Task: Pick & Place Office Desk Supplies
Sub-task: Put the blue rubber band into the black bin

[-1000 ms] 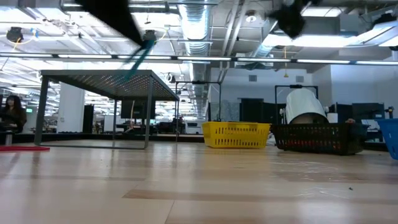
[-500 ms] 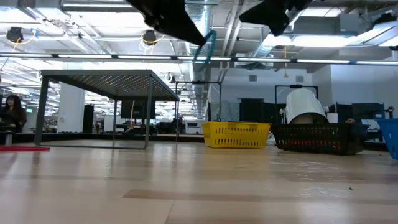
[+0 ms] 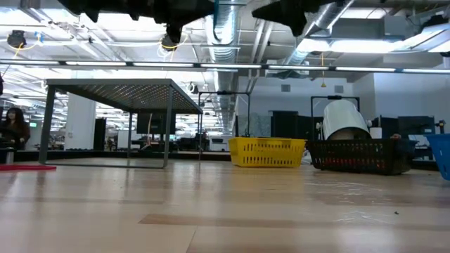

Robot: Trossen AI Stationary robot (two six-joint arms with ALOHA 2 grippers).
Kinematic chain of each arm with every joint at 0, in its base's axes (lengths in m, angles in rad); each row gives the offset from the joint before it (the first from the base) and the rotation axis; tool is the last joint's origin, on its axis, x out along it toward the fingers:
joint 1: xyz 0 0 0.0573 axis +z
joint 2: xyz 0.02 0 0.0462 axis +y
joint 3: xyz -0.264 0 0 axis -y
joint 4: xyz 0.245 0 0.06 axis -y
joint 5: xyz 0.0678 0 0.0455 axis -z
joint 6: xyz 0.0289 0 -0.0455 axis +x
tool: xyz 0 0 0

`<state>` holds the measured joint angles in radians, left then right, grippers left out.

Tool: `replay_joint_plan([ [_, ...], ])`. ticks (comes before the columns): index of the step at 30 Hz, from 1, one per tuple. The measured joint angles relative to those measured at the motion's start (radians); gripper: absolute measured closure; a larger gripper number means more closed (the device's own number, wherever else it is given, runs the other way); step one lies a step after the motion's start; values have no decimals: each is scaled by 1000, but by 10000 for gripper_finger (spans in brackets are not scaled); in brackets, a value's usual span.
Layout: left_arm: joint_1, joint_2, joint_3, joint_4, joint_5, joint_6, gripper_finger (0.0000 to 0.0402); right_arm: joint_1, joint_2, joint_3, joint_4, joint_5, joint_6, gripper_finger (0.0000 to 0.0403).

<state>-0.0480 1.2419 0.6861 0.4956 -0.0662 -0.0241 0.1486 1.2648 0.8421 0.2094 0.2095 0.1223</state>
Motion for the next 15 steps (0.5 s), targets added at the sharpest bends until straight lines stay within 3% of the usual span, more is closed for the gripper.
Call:
replay_joint_plan([
  [8,36,3,0,58,58,22,401,-15,7,0,72,-31,37,185],
  [15,37,3,0,75,75,21,401,-4,108,0,209,-57,52,185],
])
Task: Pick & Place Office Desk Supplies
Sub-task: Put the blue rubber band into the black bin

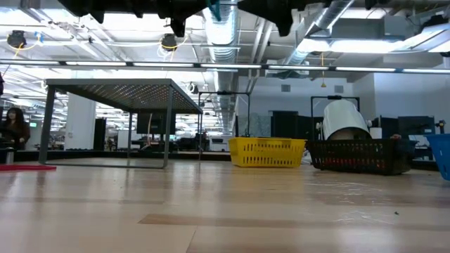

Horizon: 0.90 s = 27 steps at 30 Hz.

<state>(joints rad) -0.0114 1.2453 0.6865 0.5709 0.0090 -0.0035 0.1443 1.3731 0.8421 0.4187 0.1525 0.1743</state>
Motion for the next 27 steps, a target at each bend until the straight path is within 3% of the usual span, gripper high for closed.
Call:
replay_joint_plan([
  [23,-19,0,0,12,6,-8,401,-10,241,172,43,-50,-12,188],
  [27,-19,0,0,4,15,-8,401,-11,231,201,-31,-50,-18,230],
])
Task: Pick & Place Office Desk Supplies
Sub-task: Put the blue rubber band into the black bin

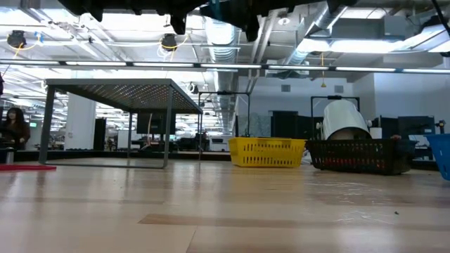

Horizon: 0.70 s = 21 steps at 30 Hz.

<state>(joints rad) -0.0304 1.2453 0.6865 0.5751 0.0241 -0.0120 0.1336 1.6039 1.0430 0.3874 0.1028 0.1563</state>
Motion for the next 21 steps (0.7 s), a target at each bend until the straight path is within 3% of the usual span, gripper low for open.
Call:
replay_joint_plan([
  [6,0,0,0,1,8,0,400,0,-10,6,-25,-28,-40,385],
  [15,0,0,0,2,9,-46,379,0,-27,6,-36,-28,-33,400],
  [21,0,-12,2,8,8,-44,328,0,-49,6,-67,-31,-34,401],
])
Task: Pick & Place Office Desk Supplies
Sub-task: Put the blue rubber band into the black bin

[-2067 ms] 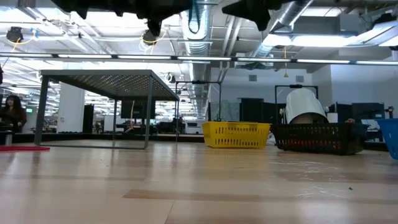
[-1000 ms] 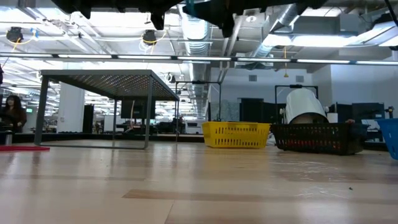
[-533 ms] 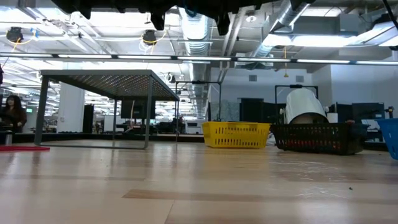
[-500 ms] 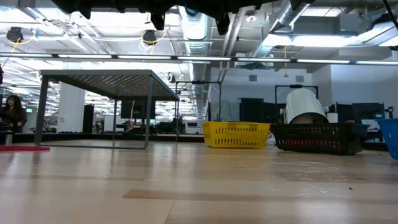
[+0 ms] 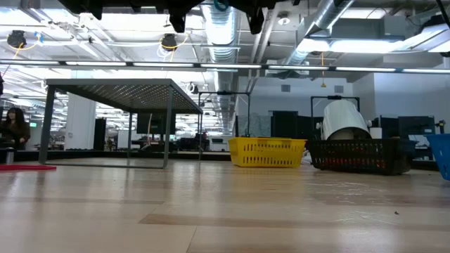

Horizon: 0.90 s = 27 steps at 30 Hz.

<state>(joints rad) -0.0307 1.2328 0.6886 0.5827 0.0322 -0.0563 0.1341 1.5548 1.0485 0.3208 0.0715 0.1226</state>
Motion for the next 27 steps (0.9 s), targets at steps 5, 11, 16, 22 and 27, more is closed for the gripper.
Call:
replay_joint_plan([
  [5,-3,-28,0,-10,2,24,266,0,-32,0,-31,0,-2,402],
  [11,-3,-98,-1,-40,4,21,209,-4,-111,0,-124,2,-9,402],
  [16,-25,-199,-1,-188,6,-3,200,-33,-236,0,-355,12,12,402],
  [22,-95,-304,-1,-482,100,-14,215,-105,-388,0,-786,81,134,403],
  [27,-159,-333,-2,-707,106,-154,230,-146,-491,-32,-1068,133,247,403],
])
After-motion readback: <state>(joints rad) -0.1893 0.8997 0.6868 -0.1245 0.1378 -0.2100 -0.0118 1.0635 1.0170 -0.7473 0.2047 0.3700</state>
